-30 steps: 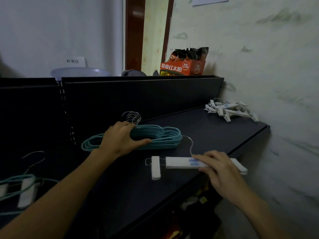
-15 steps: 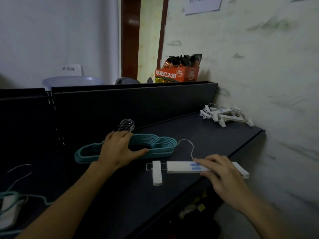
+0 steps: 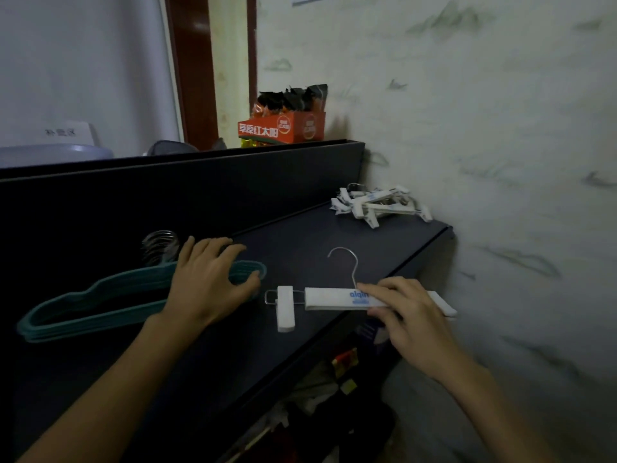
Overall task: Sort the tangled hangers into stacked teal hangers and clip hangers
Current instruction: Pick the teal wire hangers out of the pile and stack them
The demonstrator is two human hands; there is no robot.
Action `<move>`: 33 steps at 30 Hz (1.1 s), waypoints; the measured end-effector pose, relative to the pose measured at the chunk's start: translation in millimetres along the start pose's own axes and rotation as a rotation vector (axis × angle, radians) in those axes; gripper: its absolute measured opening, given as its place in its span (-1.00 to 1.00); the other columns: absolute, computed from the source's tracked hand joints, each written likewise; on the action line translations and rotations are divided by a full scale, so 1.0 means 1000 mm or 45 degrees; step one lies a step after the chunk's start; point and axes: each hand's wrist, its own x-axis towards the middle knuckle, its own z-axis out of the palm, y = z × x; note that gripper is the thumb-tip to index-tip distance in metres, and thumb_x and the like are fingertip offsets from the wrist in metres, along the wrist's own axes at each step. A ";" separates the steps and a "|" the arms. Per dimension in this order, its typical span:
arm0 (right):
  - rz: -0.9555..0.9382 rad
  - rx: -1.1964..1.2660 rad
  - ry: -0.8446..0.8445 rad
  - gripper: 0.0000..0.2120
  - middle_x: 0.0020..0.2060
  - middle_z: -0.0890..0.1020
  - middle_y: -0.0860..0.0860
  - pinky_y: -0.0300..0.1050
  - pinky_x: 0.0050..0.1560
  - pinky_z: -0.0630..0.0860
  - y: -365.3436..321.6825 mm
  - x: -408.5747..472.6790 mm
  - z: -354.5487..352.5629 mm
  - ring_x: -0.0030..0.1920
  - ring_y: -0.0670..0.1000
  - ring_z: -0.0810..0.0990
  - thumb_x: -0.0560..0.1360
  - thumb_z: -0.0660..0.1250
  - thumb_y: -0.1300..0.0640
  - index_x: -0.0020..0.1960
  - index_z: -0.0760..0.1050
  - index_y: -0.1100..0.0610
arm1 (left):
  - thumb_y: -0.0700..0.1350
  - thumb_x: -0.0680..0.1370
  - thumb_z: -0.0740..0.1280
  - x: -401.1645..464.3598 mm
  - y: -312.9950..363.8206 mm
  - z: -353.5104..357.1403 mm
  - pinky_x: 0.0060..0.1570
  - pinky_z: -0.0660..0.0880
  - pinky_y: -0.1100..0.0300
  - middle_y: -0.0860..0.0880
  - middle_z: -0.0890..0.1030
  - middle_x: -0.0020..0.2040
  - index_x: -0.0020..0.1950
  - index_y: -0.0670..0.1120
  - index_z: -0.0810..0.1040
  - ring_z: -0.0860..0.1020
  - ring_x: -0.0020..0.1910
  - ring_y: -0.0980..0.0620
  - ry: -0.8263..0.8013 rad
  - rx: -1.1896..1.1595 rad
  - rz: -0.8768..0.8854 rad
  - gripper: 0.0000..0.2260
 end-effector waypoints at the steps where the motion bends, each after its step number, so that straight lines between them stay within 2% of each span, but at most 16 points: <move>1: 0.007 -0.017 0.007 -0.64 -0.02 0.50 -0.15 -0.24 0.03 0.36 0.015 -0.001 -0.009 0.01 -0.11 0.41 0.47 0.26 0.07 0.25 0.52 -0.07 | 0.32 0.39 0.05 0.006 0.016 0.006 0.39 0.15 -0.11 -0.09 0.54 0.22 0.24 -0.06 0.54 0.46 0.24 -0.13 -0.008 -0.005 0.013 -0.36; 5: 0.012 -0.120 0.063 -0.67 -0.03 0.53 -0.07 -0.06 -0.02 0.48 0.081 -0.010 -0.051 -0.02 -0.01 0.47 0.47 0.23 0.05 0.22 0.55 -0.02 | 0.32 0.39 0.03 0.033 0.087 0.031 0.34 0.21 -0.09 -0.08 0.55 0.21 0.24 -0.06 0.54 0.47 0.23 -0.12 -0.065 -0.038 0.064 -0.35; 8: 0.031 -0.191 0.130 -0.68 -0.02 0.55 -0.04 0.00 -0.03 0.50 0.130 -0.023 -0.078 -0.02 0.01 0.47 0.45 0.28 0.11 0.19 0.56 0.00 | 0.33 0.40 0.04 0.049 0.140 0.051 0.31 0.25 -0.05 -0.06 0.50 0.27 0.29 -0.03 0.49 0.43 0.27 -0.10 -0.159 -0.067 0.076 -0.36; 12: 0.054 -0.206 0.127 -0.68 0.00 0.55 -0.04 -0.05 0.03 0.44 0.182 -0.030 -0.097 0.00 0.02 0.47 0.45 0.29 0.13 0.19 0.54 -0.02 | 0.26 0.48 0.18 0.061 0.188 0.077 0.25 0.31 -0.03 -0.03 0.47 0.30 0.32 0.00 0.45 0.42 0.26 -0.09 -0.235 -0.115 0.049 -0.48; 14: 0.041 -0.202 0.109 -0.69 -0.01 0.54 -0.06 -0.11 0.02 0.39 0.201 -0.028 -0.100 0.00 -0.01 0.45 0.45 0.29 0.12 0.18 0.54 -0.02 | 0.27 0.46 0.16 0.069 0.200 0.084 0.21 0.34 -0.02 -0.02 0.48 0.29 0.31 0.01 0.46 0.44 0.23 -0.09 -0.253 -0.121 0.029 -0.48; 20: 0.052 -0.205 0.059 -0.69 0.01 0.54 -0.06 -0.18 -0.03 0.32 0.244 -0.002 -0.088 -0.01 0.00 0.44 0.45 0.26 0.14 0.18 0.54 0.02 | 0.21 0.51 0.23 0.104 0.209 0.112 0.22 0.34 0.01 0.00 0.46 0.31 0.33 0.03 0.43 0.42 0.25 -0.05 -0.277 -0.110 -0.028 -0.55; 24: 0.062 -0.218 0.036 -0.69 0.01 0.55 -0.05 -0.07 -0.07 0.44 0.267 0.029 -0.073 -0.02 0.02 0.47 0.46 0.24 0.14 0.18 0.55 0.04 | 0.21 0.51 0.22 0.140 0.198 0.129 0.25 0.32 0.01 0.00 0.43 0.35 0.35 0.03 0.40 0.40 0.28 -0.03 -0.326 -0.101 -0.086 -0.53; 28: 0.052 -0.238 0.048 -0.68 0.03 0.56 -0.02 -0.03 -0.02 0.47 0.293 0.077 -0.065 0.01 0.04 0.47 0.45 0.24 0.14 0.17 0.56 0.03 | 0.20 0.51 0.23 0.180 0.184 0.146 0.24 0.32 0.03 0.00 0.44 0.34 0.34 0.04 0.42 0.41 0.28 -0.02 -0.272 -0.116 -0.113 -0.55; 33: 0.066 -0.201 0.031 -0.67 0.08 0.54 -0.02 -0.09 0.03 0.40 0.316 0.121 -0.040 0.06 0.00 0.44 0.48 0.26 0.17 0.22 0.53 0.02 | 0.20 0.50 0.26 0.216 0.164 0.166 0.19 0.36 0.03 0.01 0.47 0.31 0.32 0.06 0.44 0.44 0.24 -0.02 -0.239 -0.128 -0.128 -0.56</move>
